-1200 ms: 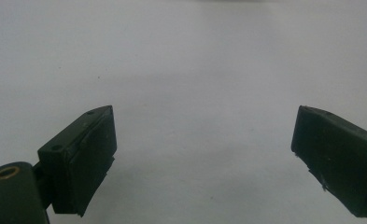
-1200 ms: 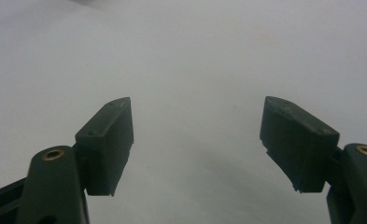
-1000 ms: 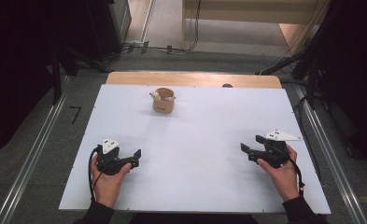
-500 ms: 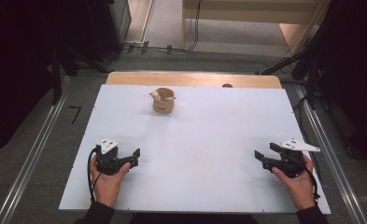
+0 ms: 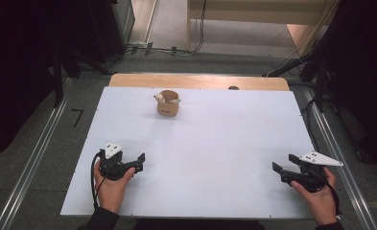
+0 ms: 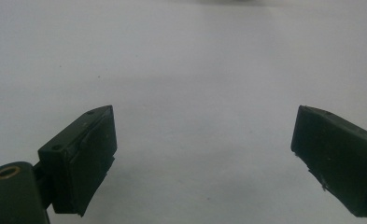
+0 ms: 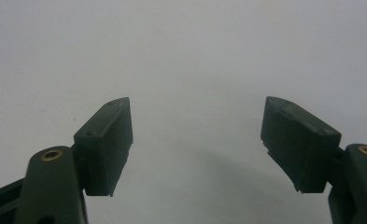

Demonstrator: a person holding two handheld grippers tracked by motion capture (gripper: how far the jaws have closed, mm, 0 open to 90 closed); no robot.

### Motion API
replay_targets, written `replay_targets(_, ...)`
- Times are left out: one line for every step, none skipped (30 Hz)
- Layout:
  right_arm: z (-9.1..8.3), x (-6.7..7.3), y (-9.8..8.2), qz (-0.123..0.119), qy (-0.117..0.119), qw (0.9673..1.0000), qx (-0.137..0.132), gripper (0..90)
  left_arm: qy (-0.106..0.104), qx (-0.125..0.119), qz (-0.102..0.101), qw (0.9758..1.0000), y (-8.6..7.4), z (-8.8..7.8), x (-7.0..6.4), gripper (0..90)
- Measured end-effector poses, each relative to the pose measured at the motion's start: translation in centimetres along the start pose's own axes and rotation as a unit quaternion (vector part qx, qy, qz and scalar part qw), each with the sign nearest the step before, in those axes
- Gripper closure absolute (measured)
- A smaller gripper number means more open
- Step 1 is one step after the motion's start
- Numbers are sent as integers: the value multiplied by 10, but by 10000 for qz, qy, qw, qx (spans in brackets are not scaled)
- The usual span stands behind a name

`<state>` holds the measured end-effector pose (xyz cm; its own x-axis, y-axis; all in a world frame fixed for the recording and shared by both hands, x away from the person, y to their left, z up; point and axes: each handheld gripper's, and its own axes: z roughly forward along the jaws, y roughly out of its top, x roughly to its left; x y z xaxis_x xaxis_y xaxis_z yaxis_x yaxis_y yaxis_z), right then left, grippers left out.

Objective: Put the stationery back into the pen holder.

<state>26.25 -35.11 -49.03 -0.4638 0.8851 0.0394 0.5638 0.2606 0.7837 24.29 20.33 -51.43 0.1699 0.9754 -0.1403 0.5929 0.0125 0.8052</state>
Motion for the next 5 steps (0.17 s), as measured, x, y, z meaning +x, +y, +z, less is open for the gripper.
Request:
replay_targets(-2,-3,-2,7,-19,10000,8,235,-7,12,18,10000,0,0,0,111)
replay_targets(-4,-4,-3,19,-28,10000,-1,235,9,-8,7,10000,0,0,-2,111)
replay_targets(-6,-6,-5,47,-41,10000,-2,235,15,-6,19,10000,1,-1,-2,111)
replay_targets(-7,-8,-6,53,-52,10000,-5,235,14,-19,34,10000,1,-1,-4,110)
replay_targets(-10,-10,-8,82,-64,9999,-21,235,14,-27,32,10000,2,-1,-4,109)
